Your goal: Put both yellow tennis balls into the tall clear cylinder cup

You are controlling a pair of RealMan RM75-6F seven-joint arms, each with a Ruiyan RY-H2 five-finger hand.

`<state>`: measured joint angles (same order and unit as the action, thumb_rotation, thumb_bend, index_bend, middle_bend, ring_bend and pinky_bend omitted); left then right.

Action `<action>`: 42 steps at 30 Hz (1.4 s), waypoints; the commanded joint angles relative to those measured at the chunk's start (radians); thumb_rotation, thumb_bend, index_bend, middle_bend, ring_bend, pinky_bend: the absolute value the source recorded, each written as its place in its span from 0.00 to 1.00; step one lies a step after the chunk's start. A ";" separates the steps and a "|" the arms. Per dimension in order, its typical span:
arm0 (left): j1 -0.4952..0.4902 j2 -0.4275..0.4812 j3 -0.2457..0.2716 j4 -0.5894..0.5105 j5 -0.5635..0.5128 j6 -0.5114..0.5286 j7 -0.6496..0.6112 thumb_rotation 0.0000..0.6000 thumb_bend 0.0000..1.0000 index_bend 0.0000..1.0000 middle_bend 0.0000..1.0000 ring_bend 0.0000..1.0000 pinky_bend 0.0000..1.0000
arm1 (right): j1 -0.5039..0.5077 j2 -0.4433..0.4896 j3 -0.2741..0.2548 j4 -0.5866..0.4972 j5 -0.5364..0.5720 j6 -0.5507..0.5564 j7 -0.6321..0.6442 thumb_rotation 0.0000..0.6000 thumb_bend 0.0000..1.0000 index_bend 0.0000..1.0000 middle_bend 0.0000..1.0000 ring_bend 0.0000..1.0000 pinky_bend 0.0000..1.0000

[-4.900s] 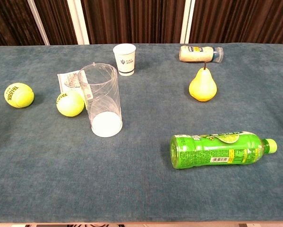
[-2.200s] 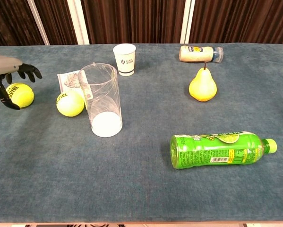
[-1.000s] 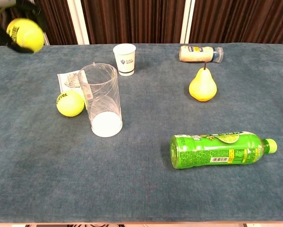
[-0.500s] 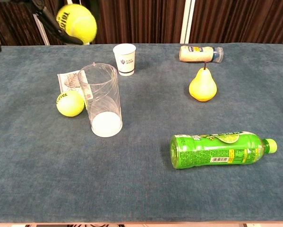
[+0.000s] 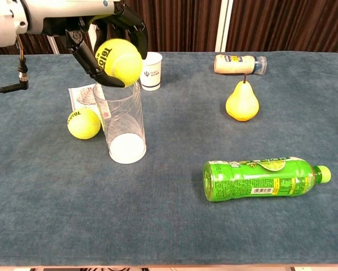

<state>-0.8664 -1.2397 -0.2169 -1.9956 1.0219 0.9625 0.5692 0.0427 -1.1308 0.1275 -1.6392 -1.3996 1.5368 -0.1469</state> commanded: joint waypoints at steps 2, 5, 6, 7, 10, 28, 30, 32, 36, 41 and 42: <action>-0.007 0.003 0.008 0.002 -0.007 0.003 0.009 1.00 0.21 0.39 0.43 0.37 0.52 | -0.001 0.000 0.001 0.000 -0.001 0.002 0.001 1.00 0.34 0.08 0.08 0.11 0.04; -0.013 0.007 0.015 0.004 -0.017 0.001 0.014 1.00 0.16 0.36 0.37 0.31 0.47 | -0.001 0.000 0.001 -0.001 0.000 0.002 0.000 1.00 0.34 0.08 0.08 0.11 0.04; -0.014 0.009 0.016 0.004 -0.022 -0.001 0.014 1.00 0.16 0.36 0.36 0.30 0.45 | -0.001 0.000 0.001 -0.001 0.000 0.003 0.000 1.00 0.34 0.08 0.08 0.11 0.04; -0.015 0.011 0.018 0.003 -0.027 -0.001 0.014 1.00 0.15 0.35 0.33 0.28 0.44 | -0.001 0.000 0.001 -0.001 0.000 0.003 0.000 1.00 0.34 0.08 0.08 0.11 0.04; -0.014 0.019 0.023 0.005 -0.035 0.010 0.019 1.00 0.12 0.34 0.26 0.22 0.38 | -0.002 0.000 0.001 -0.002 0.000 0.004 0.000 1.00 0.34 0.08 0.08 0.11 0.04; 0.064 0.100 0.046 -0.038 0.030 0.198 0.034 1.00 0.00 0.29 0.20 0.12 0.28 | -0.005 0.002 0.000 -0.021 0.000 0.004 0.008 1.00 0.34 0.08 0.08 0.11 0.04; 0.100 0.144 0.068 -0.044 0.043 0.215 0.010 1.00 0.00 0.28 0.19 0.12 0.28 | -0.002 0.000 -0.002 -0.018 -0.002 0.000 0.000 1.00 0.34 0.08 0.08 0.11 0.04; 0.125 0.172 0.083 -0.029 0.050 0.217 -0.018 1.00 0.00 0.28 0.19 0.12 0.28 | -0.001 -0.003 -0.005 -0.019 -0.003 -0.004 -0.003 1.00 0.34 0.08 0.08 0.11 0.04; 0.164 0.192 0.111 0.051 0.045 0.173 -0.130 1.00 0.00 0.28 0.19 0.12 0.28 | 0.002 -0.009 -0.007 -0.019 -0.004 -0.009 -0.018 1.00 0.34 0.08 0.08 0.11 0.04; 0.171 0.143 0.134 0.195 0.066 0.072 -0.262 1.00 0.00 0.27 0.17 0.09 0.28 | 0.004 -0.014 -0.009 -0.018 -0.001 -0.013 -0.032 1.00 0.34 0.08 0.08 0.11 0.04; 0.167 0.121 0.138 0.235 0.074 0.047 -0.288 1.00 0.00 0.27 0.17 0.09 0.28 | 0.004 -0.015 -0.009 -0.017 0.000 -0.014 -0.033 1.00 0.34 0.08 0.08 0.11 0.04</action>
<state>-0.7053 -1.0790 -0.0985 -1.8457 1.0767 1.0737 0.3530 0.0467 -1.1458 0.1184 -1.6569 -1.3996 1.5227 -0.1798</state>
